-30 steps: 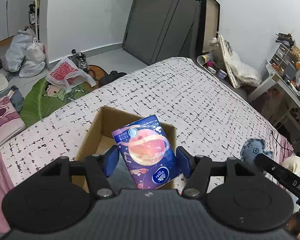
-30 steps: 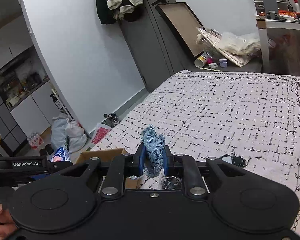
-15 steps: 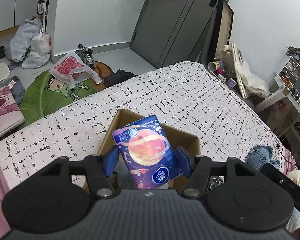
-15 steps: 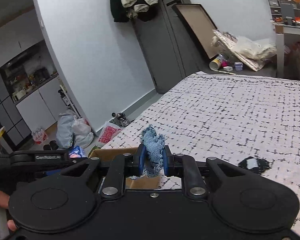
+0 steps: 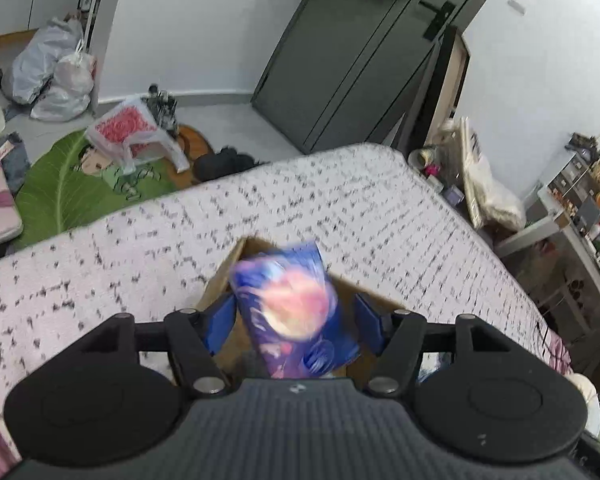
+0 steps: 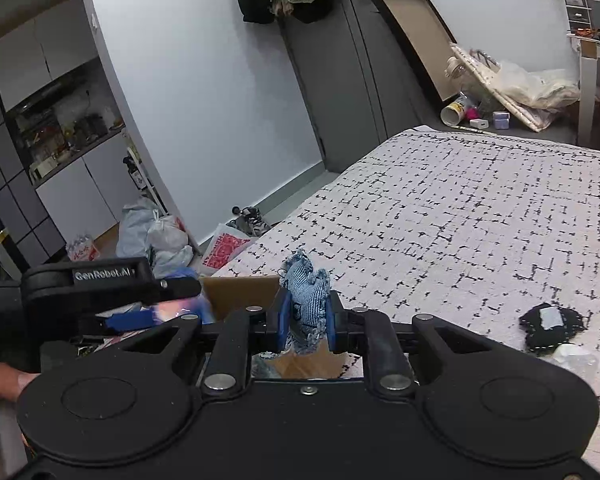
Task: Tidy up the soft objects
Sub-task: 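Open the left gripper over the box while the right gripper releases the denim plush into it, then withdraw both grippers from the box toward the remaining items on the bed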
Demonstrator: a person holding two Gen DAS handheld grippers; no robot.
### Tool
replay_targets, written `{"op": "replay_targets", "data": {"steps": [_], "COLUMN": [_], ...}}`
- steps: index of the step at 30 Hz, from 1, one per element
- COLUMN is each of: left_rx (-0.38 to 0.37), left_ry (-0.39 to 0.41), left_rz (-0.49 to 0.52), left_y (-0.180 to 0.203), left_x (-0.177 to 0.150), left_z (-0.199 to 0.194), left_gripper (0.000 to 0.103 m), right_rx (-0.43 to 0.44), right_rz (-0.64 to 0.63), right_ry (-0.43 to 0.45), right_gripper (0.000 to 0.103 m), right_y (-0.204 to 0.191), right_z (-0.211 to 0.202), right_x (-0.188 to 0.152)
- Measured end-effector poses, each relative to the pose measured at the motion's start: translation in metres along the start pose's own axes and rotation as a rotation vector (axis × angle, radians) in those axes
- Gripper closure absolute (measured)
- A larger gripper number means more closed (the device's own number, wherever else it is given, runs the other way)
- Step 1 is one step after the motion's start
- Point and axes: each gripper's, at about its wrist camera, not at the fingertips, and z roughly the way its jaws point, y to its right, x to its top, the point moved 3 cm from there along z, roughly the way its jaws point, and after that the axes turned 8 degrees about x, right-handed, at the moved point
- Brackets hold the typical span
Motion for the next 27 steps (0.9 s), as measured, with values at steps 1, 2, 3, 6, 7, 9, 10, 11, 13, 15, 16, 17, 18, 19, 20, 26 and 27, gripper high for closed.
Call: {"op": "replay_targets", "data": {"steps": [1,2,3,6,7,9,10,11,13,15,16,17,18,19,20,26,27], "left_rx": [-0.014,-0.024,-0.033,-0.037,-0.031,-0.022,-0.021,-0.025,-0.026,-0.023,-0.020,-0.017,-0.016,-0.012,-0.009,0.020,0.025], "left_ry": [0.013,0.015,0.012,0.000,-0.003,-0.017,-0.024,-0.028,-0.032,-0.038,-0.042,-0.045,-0.046,-0.045,-0.043,-0.044,-0.042], "left_rz": [-0.002,-0.002,-0.001,0.003,0.000,-0.008,-0.010,-0.009,0.003,0.018,0.021,0.025,0.029,0.036,0.043,0.082,0.088], "left_y": [0.000,0.000,0.000,-0.002,-0.003,-0.007,-0.008,-0.009,-0.008,-0.006,-0.005,-0.005,-0.005,-0.005,-0.004,0.002,0.003], "left_x": [0.001,0.001,0.001,-0.001,-0.001,-0.002,-0.002,-0.002,-0.003,-0.005,-0.006,-0.006,-0.007,-0.008,-0.008,-0.009,-0.010], "left_z": [0.000,0.000,0.002,0.008,0.010,0.015,0.017,0.019,0.020,0.022,0.022,0.023,0.023,0.023,0.022,0.018,0.017], "left_gripper": [0.038,0.036,0.035,0.035,0.035,0.035,0.035,0.035,0.035,0.035,0.035,0.035,0.035,0.034,0.034,0.030,0.028], "right_rx": [0.004,0.008,0.013,0.019,0.027,0.038,0.042,0.038,0.018,0.001,-0.002,-0.004,-0.009,-0.014,-0.022,-0.076,-0.082], "right_rz": [0.003,0.006,0.007,0.001,-0.001,-0.009,-0.013,-0.016,-0.020,-0.027,-0.023,-0.015,-0.006,0.003,0.010,0.036,0.041], "right_ry": [-0.004,-0.009,-0.014,-0.033,-0.039,-0.053,-0.063,-0.068,-0.082,-0.083,-0.087,-0.090,-0.091,-0.092,-0.093,-0.106,-0.106], "right_gripper": [0.085,0.085,0.085,0.085,0.084,0.081,0.080,0.076,0.066,0.066,0.066,0.065,0.065,0.063,0.060,0.042,0.038], "right_y": [-0.001,-0.002,-0.003,-0.008,-0.011,-0.015,-0.017,-0.018,-0.019,-0.019,-0.018,-0.017,-0.015,-0.014,-0.013,-0.005,-0.003], "right_z": [0.003,0.006,0.010,0.019,0.022,0.026,0.028,0.029,0.031,0.030,0.029,0.029,0.027,0.026,0.025,0.016,0.014], "right_x": [0.000,-0.001,-0.002,-0.005,-0.006,-0.008,-0.008,-0.008,-0.009,-0.010,-0.010,-0.011,-0.010,-0.009,-0.008,-0.001,0.000]}}
